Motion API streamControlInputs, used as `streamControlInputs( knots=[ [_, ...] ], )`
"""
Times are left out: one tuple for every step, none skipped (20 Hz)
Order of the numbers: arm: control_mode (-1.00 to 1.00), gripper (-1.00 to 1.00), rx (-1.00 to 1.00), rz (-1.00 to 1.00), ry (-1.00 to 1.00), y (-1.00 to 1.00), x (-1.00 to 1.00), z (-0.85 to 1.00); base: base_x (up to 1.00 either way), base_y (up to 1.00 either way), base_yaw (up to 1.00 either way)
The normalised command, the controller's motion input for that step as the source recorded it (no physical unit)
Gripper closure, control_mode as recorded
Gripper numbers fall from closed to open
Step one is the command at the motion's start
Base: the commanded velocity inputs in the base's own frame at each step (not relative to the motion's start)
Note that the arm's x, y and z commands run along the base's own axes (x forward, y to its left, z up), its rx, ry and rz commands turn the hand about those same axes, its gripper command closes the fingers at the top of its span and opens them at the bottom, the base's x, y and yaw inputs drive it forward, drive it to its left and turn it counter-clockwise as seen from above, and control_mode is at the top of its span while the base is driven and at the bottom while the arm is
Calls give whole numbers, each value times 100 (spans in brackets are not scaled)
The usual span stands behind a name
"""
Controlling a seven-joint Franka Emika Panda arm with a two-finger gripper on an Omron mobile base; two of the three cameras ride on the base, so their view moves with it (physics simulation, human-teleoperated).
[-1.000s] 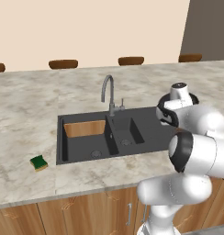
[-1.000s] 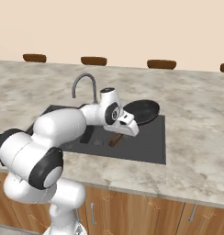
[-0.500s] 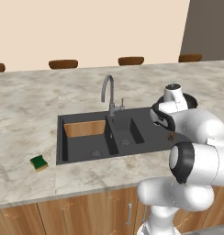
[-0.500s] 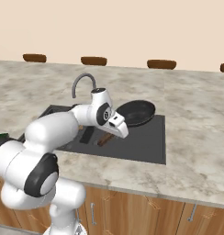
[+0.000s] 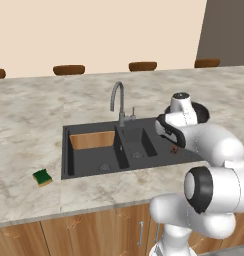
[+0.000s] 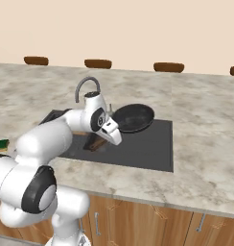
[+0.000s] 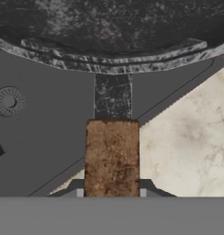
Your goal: Pick the pan and sponge and place them into the sink. Then turn on the water.
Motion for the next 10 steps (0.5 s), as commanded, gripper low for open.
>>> streamControlInputs(
  knots=[
    [-100, 100, 0, -2, -4, 61, -2, 0, 0, 0, 0],
    [-100, 100, 0, -1, -3, 62, -3, -1, 0, 0, 0],
    [-100, 100, 0, 0, -2, 62, -2, -3, 0, 0, 0],
    [-100, 100, 1, 0, -2, 62, -2, -2, 0, 0, 0],
    [-100, 100, 0, 0, -2, 62, -2, -3, 0, 0, 0],
    [-100, 100, 0, 0, -2, 62, -2, -3, 0, 0, 0],
    [-100, 100, 0, 0, -2, 62, -1, -2, 0, 0, 0],
    [-100, 100, 0, 0, -1, 62, 0, 0, 0, 0, 0],
    [-100, 100, 0, 0, 0, 62, 0, 0, 0, 0, 0],
    [-100, 100, 0, 0, 0, 62, 0, 0, 0, 0, 0]
  ],
)
